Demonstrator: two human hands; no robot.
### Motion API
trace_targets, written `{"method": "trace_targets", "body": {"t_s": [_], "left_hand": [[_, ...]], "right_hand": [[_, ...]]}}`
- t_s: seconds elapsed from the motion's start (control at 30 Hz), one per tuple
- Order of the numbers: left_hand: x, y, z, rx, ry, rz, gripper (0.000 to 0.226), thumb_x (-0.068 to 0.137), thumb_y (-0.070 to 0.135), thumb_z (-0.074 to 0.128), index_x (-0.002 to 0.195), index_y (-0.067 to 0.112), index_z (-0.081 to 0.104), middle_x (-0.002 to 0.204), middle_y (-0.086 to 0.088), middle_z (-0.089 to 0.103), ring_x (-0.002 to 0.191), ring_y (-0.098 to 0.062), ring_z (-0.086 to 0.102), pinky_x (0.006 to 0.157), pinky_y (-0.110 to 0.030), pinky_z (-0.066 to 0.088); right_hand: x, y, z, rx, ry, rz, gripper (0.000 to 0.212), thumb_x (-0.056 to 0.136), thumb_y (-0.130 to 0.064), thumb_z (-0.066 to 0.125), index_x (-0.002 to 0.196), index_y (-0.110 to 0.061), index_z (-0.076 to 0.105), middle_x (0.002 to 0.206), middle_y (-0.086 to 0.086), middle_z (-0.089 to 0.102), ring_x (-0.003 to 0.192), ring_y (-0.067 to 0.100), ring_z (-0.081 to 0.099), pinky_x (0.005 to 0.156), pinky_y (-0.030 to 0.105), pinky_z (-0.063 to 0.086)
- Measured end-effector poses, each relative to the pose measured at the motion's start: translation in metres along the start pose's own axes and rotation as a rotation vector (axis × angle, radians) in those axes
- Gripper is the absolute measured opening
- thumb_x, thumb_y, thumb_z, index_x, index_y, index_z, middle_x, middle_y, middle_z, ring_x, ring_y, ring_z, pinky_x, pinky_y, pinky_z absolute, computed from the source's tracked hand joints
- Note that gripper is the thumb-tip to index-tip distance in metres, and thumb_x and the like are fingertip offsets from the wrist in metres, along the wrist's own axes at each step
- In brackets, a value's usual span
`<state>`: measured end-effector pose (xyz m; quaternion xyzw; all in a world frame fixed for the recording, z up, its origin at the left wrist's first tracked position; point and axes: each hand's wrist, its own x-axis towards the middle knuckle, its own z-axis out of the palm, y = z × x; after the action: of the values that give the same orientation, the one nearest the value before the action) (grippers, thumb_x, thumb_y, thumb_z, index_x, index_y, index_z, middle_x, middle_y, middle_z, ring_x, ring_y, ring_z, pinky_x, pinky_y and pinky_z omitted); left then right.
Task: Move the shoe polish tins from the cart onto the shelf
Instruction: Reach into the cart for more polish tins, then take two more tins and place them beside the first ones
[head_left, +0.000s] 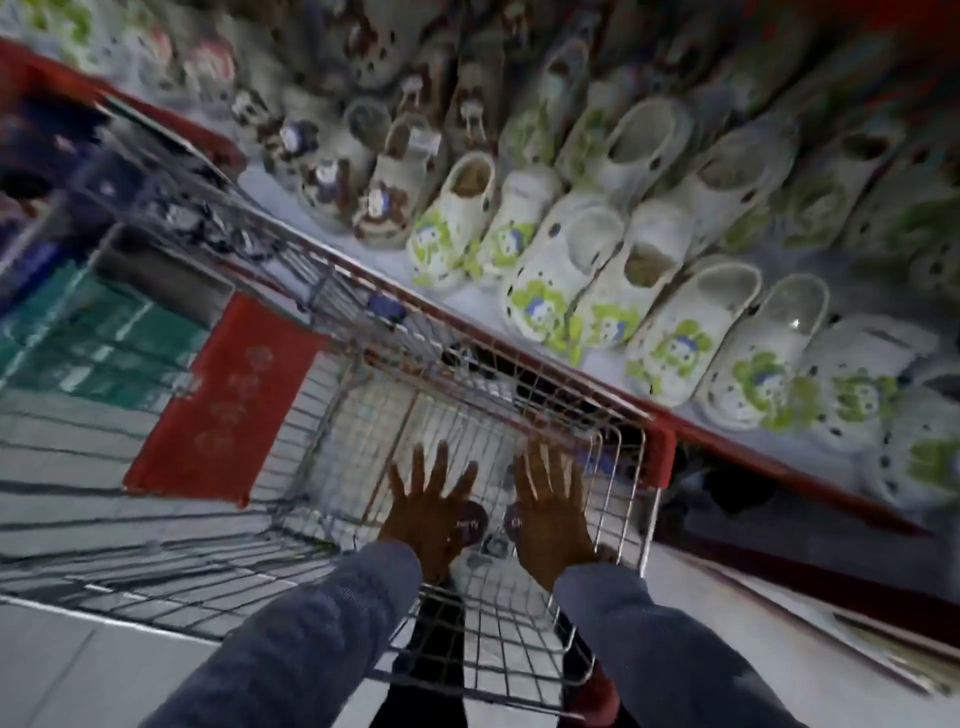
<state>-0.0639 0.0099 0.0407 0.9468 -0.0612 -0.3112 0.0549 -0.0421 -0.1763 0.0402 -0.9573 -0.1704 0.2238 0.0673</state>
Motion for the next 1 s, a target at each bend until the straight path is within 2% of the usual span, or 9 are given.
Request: {"method": "trace_targets", "body": {"t_s": [0.17,0.27,0.37,0.47,0.57,0.67,0.77,0.9,1.0], "left_hand": [[0.033,0.005,0.047,-0.071,-0.139,0.069,0.083,0.079,0.058,0.024,0.154,0.028,0.006,0.164,-0.018,-0.007,0.141,-0.044,-0.024,0.112,-0.077,0.004],[0.046,0.012,0.056,-0.054,-0.233,0.12,0.086,0.093,0.034,0.057,0.155,0.023,-0.001,0.163,-0.013,-0.021,0.145,-0.047,-0.023,0.116,-0.072,0.001],[0.061,0.017,0.077,-0.075,-0.313,0.092,0.083,0.095,0.02,0.058,0.155,0.02,0.001,0.164,-0.015,-0.018,0.147,-0.049,-0.015,0.117,-0.071,0.006],[0.065,0.019,0.082,-0.098,-0.275,0.065,0.06,0.1,0.011,0.041,0.154,0.015,0.014,0.165,-0.019,-0.002,0.147,-0.054,0.003,0.113,-0.069,0.026],[0.067,0.016,0.075,-0.136,-0.221,0.089,0.055,0.087,-0.001,0.05,0.14,0.0,0.034,0.148,-0.025,0.034,0.134,-0.053,0.035,0.101,-0.059,0.045],[0.061,0.013,0.041,-0.129,-0.127,0.122,0.044,0.074,0.008,0.067,0.115,0.006,0.052,0.123,-0.016,0.052,0.114,-0.041,0.049,0.085,-0.047,0.052],[0.048,0.011,-0.002,-0.237,0.013,0.072,0.037,0.062,0.012,0.066,0.098,0.011,0.06,0.122,-0.014,0.056,0.109,-0.039,0.054,0.091,-0.05,0.051],[0.021,0.001,-0.074,-0.312,0.121,0.04,0.057,0.049,0.032,0.067,0.103,0.014,0.062,0.112,-0.008,0.06,0.104,-0.033,0.058,0.088,-0.045,0.052],[-0.017,0.002,-0.148,-0.368,0.29,0.068,0.049,0.05,0.023,0.073,0.098,0.014,0.063,0.101,-0.005,0.06,0.1,-0.026,0.056,0.082,-0.035,0.051]], "right_hand": [[0.019,-0.004,0.059,0.012,-0.225,0.118,0.088,0.091,-0.019,0.058,0.155,-0.008,-0.002,0.163,0.013,-0.02,0.149,0.039,-0.017,0.119,0.065,0.004],[0.028,-0.006,0.082,0.062,-0.264,0.21,0.071,0.099,-0.007,0.043,0.155,-0.009,-0.001,0.164,0.012,-0.019,0.15,0.039,-0.015,0.118,0.067,0.01],[0.034,-0.007,0.102,0.166,-0.274,0.257,0.059,0.099,-0.006,0.042,0.152,0.0,0.015,0.163,0.023,0.002,0.149,0.045,0.004,0.115,0.067,0.024],[0.038,-0.009,0.114,0.051,-0.203,0.267,0.047,0.092,0.009,0.036,0.139,0.007,0.04,0.155,0.031,0.029,0.139,0.051,0.033,0.091,0.059,0.053],[0.042,-0.008,0.106,-0.039,-0.191,0.263,0.043,0.088,0.011,0.041,0.13,0.006,0.048,0.138,0.027,0.05,0.125,0.047,0.048,0.08,0.051,0.058],[0.049,-0.008,0.071,0.051,-0.23,0.263,0.043,0.087,0.004,0.059,0.128,0.002,0.047,0.125,0.019,0.054,0.123,0.04,0.046,0.084,0.051,0.056],[0.047,-0.015,0.012,0.171,-0.237,0.273,0.062,0.077,-0.008,0.076,0.13,-0.004,0.044,0.13,0.016,0.051,0.127,0.04,0.042,0.093,0.052,0.052],[0.034,-0.022,-0.084,0.249,-0.147,0.208,0.063,0.068,-0.022,0.081,0.123,-0.007,0.051,0.13,0.015,0.054,0.126,0.041,0.045,0.095,0.049,0.051],[0.019,-0.025,-0.165,0.274,-0.007,0.117,0.07,0.063,-0.028,0.084,0.123,-0.01,0.054,0.126,0.013,0.057,0.121,0.037,0.052,0.095,0.042,0.052]]}}
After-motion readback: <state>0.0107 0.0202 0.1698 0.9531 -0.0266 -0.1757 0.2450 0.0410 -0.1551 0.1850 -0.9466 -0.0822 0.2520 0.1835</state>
